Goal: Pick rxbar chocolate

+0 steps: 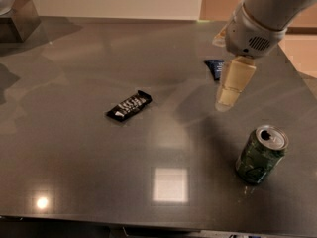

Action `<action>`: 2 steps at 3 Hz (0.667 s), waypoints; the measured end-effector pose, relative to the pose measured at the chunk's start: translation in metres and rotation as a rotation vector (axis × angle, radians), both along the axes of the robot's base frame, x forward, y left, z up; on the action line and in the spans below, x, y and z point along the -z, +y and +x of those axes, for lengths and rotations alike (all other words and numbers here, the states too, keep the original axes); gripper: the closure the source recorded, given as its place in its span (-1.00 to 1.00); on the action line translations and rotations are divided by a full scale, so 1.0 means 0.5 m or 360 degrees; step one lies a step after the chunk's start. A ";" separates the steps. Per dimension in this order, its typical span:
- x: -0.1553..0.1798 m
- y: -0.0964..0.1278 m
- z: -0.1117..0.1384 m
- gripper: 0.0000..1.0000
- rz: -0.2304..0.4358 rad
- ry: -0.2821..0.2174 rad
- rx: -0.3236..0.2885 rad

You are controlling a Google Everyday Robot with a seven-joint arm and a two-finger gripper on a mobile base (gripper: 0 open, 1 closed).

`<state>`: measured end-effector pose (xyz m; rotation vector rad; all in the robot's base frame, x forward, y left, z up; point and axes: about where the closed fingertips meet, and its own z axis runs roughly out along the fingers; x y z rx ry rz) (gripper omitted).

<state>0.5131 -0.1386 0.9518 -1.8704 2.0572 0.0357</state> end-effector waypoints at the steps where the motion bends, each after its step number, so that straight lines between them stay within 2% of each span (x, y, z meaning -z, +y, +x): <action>1: 0.029 0.063 0.047 -1.00 0.0003 0.0029 -0.0109; 2: 0.071 0.131 0.083 -1.00 -0.0018 0.0071 -0.0240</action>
Offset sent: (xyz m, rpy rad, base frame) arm 0.0636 0.1066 -0.0631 -0.0321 0.0882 0.2583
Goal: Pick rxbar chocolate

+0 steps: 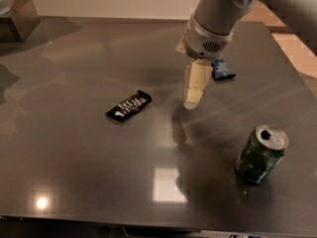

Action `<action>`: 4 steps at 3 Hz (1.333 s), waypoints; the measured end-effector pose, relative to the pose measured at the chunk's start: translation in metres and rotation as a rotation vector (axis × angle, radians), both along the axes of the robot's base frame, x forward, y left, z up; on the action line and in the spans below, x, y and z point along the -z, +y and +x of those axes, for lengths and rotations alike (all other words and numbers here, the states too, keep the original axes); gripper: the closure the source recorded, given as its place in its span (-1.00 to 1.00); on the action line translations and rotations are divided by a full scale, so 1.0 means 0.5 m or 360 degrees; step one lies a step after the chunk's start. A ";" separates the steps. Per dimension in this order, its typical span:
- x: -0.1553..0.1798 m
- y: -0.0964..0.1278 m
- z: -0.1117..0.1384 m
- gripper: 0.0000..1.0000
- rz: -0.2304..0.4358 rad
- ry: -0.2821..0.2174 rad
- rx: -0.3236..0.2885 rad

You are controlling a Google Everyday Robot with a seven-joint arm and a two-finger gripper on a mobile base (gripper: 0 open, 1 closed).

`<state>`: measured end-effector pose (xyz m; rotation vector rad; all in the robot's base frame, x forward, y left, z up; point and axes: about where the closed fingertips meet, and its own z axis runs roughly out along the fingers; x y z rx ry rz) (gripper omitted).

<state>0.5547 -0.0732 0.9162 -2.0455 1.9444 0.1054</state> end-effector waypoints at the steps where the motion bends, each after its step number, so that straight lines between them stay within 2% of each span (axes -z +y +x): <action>1: 0.039 0.072 0.023 -1.00 -0.0009 0.0051 -0.0160; 2: 0.080 0.132 0.035 -1.00 -0.0037 0.0069 -0.0308; 4: 0.147 0.213 0.035 -1.00 -0.0063 0.0130 -0.0553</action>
Offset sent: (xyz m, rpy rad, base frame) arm 0.0221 0.0993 -0.0655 -0.0529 0.0647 0.3078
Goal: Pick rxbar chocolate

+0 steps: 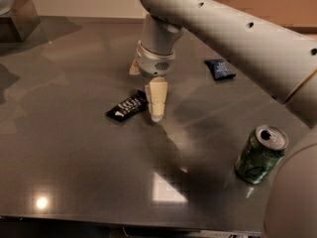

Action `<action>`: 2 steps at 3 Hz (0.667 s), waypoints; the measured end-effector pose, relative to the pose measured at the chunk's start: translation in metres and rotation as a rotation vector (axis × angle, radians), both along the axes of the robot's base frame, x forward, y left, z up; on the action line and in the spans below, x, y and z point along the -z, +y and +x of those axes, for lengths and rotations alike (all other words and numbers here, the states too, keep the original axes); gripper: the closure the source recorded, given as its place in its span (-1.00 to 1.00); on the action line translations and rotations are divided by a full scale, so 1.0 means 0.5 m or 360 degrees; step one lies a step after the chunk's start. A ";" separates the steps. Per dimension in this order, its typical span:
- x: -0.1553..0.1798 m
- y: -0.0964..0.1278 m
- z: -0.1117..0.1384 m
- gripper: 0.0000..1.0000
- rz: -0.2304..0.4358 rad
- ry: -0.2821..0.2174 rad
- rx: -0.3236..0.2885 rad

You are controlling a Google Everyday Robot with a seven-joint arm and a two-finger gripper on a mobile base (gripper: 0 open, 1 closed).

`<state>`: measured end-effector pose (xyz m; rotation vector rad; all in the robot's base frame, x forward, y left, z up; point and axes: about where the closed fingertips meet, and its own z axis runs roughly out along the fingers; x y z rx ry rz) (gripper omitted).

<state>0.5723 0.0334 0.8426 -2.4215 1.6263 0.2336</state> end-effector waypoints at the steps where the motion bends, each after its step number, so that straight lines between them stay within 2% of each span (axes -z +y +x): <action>1: 0.021 0.027 -0.004 -0.65 -0.0021 0.0028 -0.0091; 2: 0.034 0.041 -0.003 -0.19 -0.0044 0.0062 -0.0144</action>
Offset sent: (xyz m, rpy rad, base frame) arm -0.0041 0.0240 -0.0221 -0.0564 0.0766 0.1329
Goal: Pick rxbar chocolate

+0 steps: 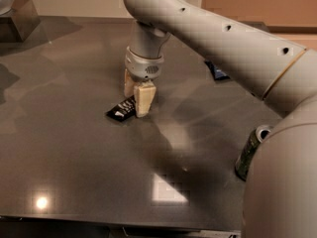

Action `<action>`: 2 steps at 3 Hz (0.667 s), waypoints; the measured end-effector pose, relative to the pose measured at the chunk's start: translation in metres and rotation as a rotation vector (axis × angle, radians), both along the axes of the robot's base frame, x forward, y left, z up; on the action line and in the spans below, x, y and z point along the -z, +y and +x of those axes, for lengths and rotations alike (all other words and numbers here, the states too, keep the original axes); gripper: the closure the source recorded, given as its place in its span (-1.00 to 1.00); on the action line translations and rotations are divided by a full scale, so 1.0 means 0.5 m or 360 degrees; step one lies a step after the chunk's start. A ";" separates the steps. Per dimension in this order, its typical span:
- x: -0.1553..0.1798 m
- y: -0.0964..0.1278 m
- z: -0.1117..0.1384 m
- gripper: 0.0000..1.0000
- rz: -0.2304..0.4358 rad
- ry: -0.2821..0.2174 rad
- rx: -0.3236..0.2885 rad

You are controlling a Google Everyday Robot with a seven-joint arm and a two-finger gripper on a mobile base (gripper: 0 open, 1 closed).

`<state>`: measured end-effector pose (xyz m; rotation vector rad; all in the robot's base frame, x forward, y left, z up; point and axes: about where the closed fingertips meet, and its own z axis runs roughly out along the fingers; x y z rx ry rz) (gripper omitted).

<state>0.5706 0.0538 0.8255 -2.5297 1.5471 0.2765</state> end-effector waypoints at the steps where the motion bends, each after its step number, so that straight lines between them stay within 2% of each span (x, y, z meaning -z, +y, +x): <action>1: 0.004 0.002 0.002 0.27 -0.0008 0.0033 -0.0021; 2: 0.002 0.001 0.002 0.74 -0.0007 0.0035 -0.0020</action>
Offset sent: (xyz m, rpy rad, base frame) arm -0.0043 -0.0209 0.0160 0.0025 0.0455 -0.0144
